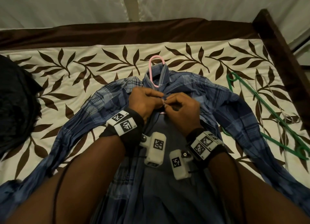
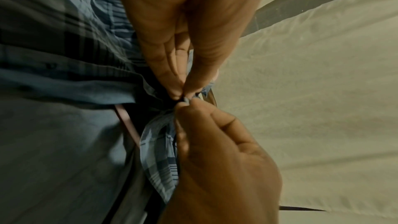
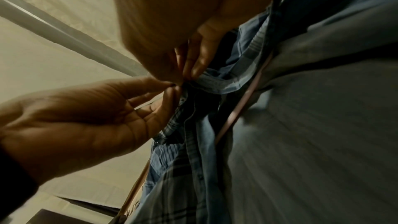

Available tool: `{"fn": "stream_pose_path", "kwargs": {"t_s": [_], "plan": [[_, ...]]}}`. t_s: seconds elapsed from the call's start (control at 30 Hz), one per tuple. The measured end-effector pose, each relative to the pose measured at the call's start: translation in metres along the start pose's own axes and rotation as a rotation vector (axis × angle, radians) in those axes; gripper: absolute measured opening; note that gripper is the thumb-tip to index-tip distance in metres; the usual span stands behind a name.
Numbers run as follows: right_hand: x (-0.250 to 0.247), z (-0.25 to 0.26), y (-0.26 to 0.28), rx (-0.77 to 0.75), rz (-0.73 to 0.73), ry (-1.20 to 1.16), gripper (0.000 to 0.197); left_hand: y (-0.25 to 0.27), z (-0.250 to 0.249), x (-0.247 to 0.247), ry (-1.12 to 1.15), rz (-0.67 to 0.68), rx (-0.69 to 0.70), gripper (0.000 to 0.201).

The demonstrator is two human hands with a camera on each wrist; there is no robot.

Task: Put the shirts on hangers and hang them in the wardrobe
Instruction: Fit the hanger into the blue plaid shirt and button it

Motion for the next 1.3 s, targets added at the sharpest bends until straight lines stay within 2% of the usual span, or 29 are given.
{"fn": "stream_pose_path", "kwargs": {"t_s": [0.13, 0.27, 0.33, 0.47, 0.53, 0.6, 0.63, 0.73, 0.8, 0.87, 1.0, 1.1, 1.17, 1.3], "plan": [[0.001, -0.017, 0.001, 0.213, 0.016, -0.091, 0.009, -0.003, 0.008, 0.0, -0.068, -0.028, 0.02, 0.021], [0.007, -0.026, -0.003, 0.355, 0.086, -0.125, 0.016, -0.003, 0.008, 0.0, -0.128, -0.049, 0.059, 0.022], [0.011, -0.035, -0.001, 0.519, 0.115, -0.256, 0.018, -0.002, 0.003, 0.0, -0.13, -0.035, 0.088, 0.022], [0.025, -0.049, 0.015, 0.94, 0.145, -0.656, 0.015, 0.003, -0.009, 0.003, -0.115, 0.066, 0.153, 0.025], [0.029, -0.05, 0.02, 1.057, 0.158, -0.783, 0.014, 0.003, -0.012, 0.003, -0.094, 0.11, 0.17, 0.029], [0.029, -0.05, 0.02, 1.054, 0.152, -0.799, 0.014, 0.003, -0.013, 0.002, -0.057, 0.126, 0.166, 0.033], [0.026, -0.049, 0.016, 0.991, 0.141, -0.732, 0.013, 0.003, -0.012, 0.002, -0.039, 0.123, 0.162, 0.033], [0.012, -0.037, 0.0, 0.65, 0.125, -0.404, 0.008, 0.004, -0.012, 0.001, -0.017, 0.081, 0.172, 0.033], [0.011, -0.027, -0.005, 0.499, 0.148, -0.288, 0.008, 0.005, -0.013, 0.001, 0.002, 0.073, 0.193, 0.034], [0.014, -0.03, -0.004, 0.527, 0.165, -0.32, 0.008, 0.005, -0.012, 0.001, 0.022, 0.091, 0.208, 0.035], [0.034, -0.043, 0.013, 0.859, 0.206, -0.658, 0.011, 0.001, -0.008, -0.001, 0.039, 0.1, 0.206, 0.033], [0.038, -0.043, 0.017, 0.975, 0.227, -0.797, 0.013, -0.002, 0.0, -0.001, 0.091, 0.115, 0.157, 0.031], [0.036, -0.041, 0.014, 0.919, 0.241, -0.738, 0.013, -0.003, 0.002, -0.002, 0.118, 0.113, 0.145, 0.032], [0.024, -0.033, 0.0, 0.622, 0.214, -0.409, 0.012, 0.0, 0.002, -0.001, 0.139, 0.108, 0.149, 0.032]]}}
Point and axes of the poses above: each hand's wrist, its own y-axis away from the middle knuckle, its own x-axis out of the palm, z = x × y, the point moved 9 cm from there along -y, towards the middle knuckle, and after that the axes turned 5 degrees about -z, right-handed, at the moved point
